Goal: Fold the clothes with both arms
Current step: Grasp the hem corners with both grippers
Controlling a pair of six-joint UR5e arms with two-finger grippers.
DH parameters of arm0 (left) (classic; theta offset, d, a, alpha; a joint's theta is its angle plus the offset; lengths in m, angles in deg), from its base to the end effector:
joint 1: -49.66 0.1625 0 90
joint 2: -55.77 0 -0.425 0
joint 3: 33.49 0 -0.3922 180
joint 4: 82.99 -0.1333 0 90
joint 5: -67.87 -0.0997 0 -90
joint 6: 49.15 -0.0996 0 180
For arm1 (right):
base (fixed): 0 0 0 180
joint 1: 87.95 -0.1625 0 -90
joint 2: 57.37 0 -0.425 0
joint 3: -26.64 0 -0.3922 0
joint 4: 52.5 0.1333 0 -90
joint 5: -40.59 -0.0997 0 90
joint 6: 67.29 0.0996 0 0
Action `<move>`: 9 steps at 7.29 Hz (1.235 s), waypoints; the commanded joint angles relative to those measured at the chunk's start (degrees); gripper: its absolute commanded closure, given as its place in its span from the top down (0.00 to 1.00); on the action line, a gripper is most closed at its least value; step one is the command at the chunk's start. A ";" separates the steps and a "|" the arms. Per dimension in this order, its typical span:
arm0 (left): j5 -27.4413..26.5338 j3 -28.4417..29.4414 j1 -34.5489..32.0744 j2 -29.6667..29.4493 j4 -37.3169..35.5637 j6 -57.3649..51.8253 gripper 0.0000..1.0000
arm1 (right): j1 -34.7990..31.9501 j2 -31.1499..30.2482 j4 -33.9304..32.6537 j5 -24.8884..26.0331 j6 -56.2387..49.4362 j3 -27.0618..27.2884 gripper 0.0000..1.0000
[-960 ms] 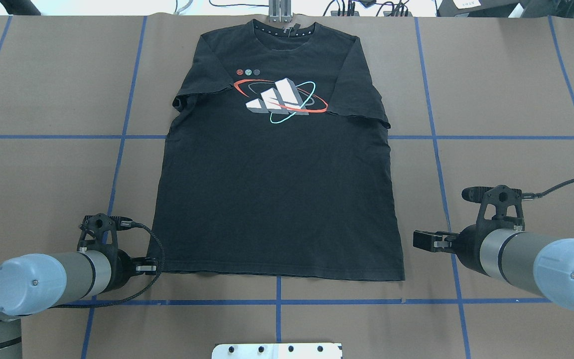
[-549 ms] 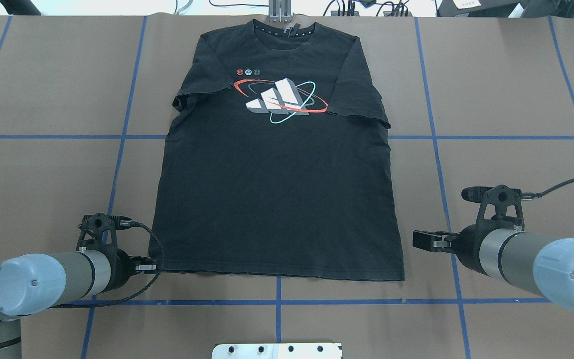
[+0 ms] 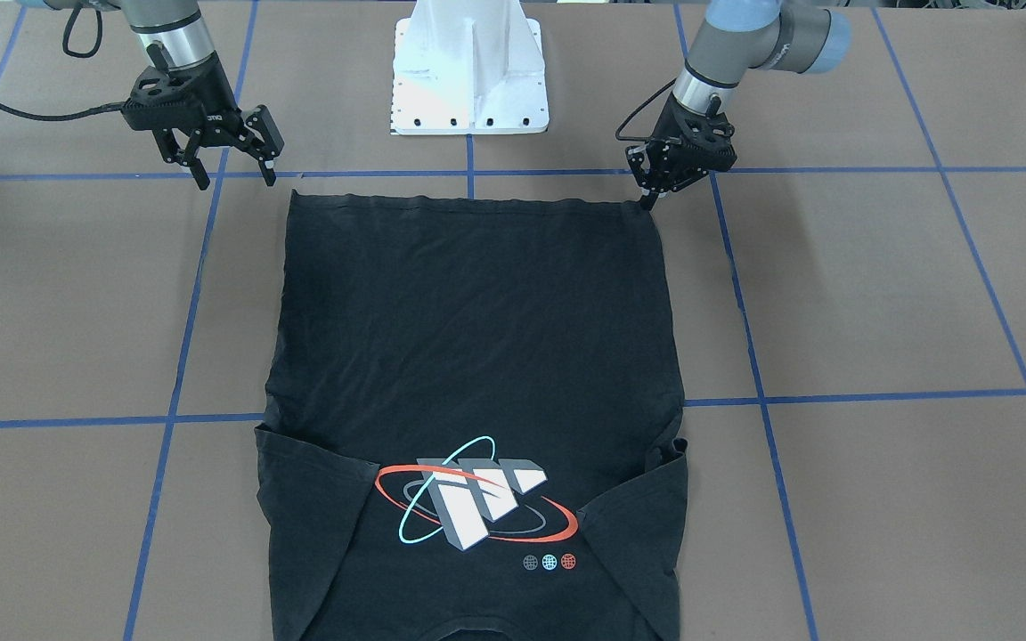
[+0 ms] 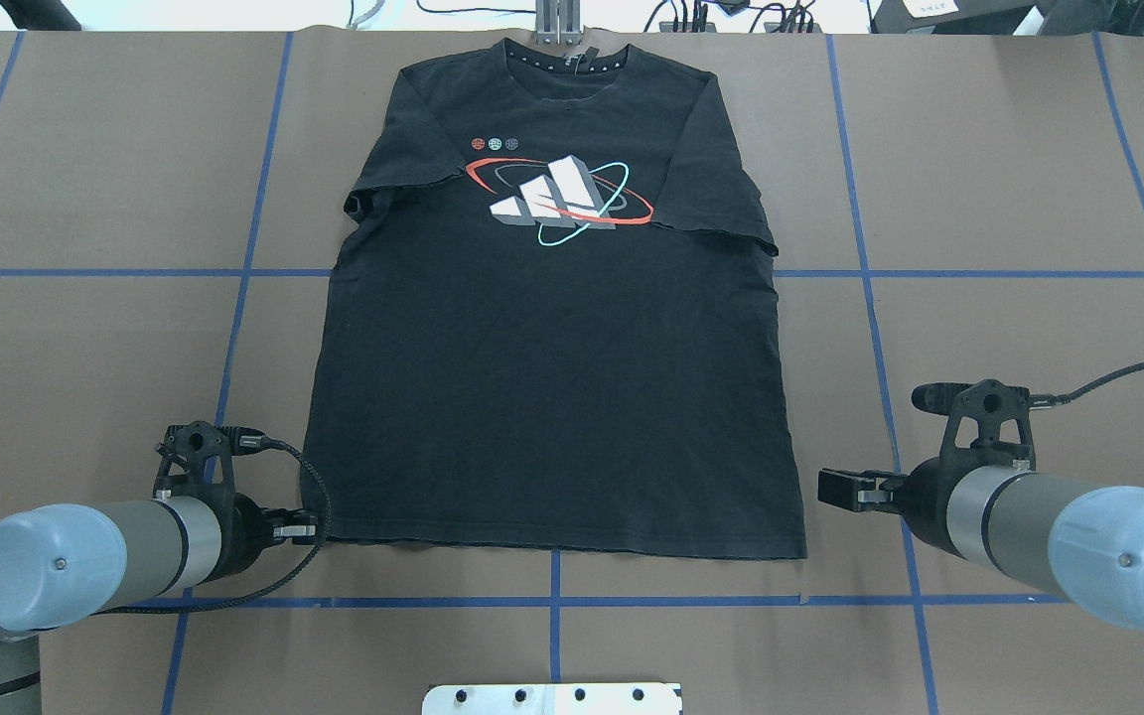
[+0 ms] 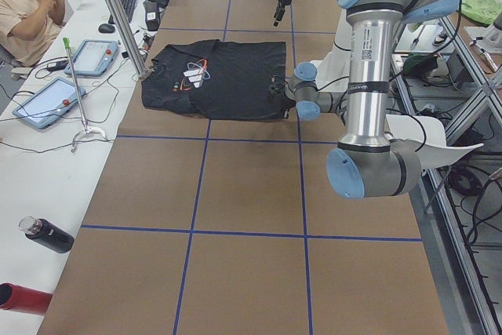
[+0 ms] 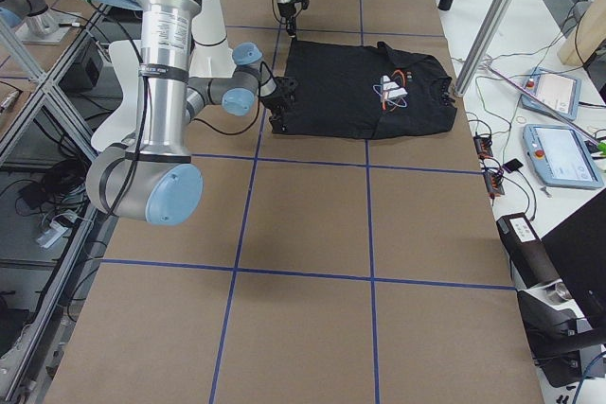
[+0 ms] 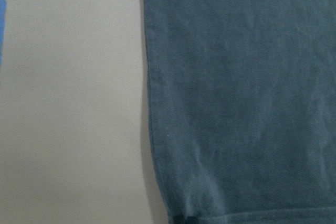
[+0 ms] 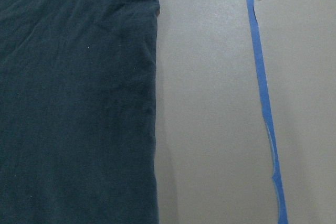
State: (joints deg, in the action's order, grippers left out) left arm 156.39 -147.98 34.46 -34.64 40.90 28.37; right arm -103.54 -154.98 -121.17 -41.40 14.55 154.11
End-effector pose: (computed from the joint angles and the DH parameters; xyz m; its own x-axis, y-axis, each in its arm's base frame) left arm 0.4426 -0.2611 0.3887 0.5495 0.0746 -0.8322 0.1687 0.9656 0.1979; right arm -0.3681 -0.2555 0.3726 0.6502 0.0355 0.7589 -0.2813 0.9392 0.1971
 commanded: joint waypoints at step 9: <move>-2.38 -1.08 0.00 0.06 0.12 -0.09 0.00 | 12.77 4.19 -0.16 12.21 9.74 -7.93 0.63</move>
State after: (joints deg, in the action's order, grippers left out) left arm 154.01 -149.06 34.48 -34.58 41.02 28.28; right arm -91.23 -150.87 -121.31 -29.38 24.28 146.66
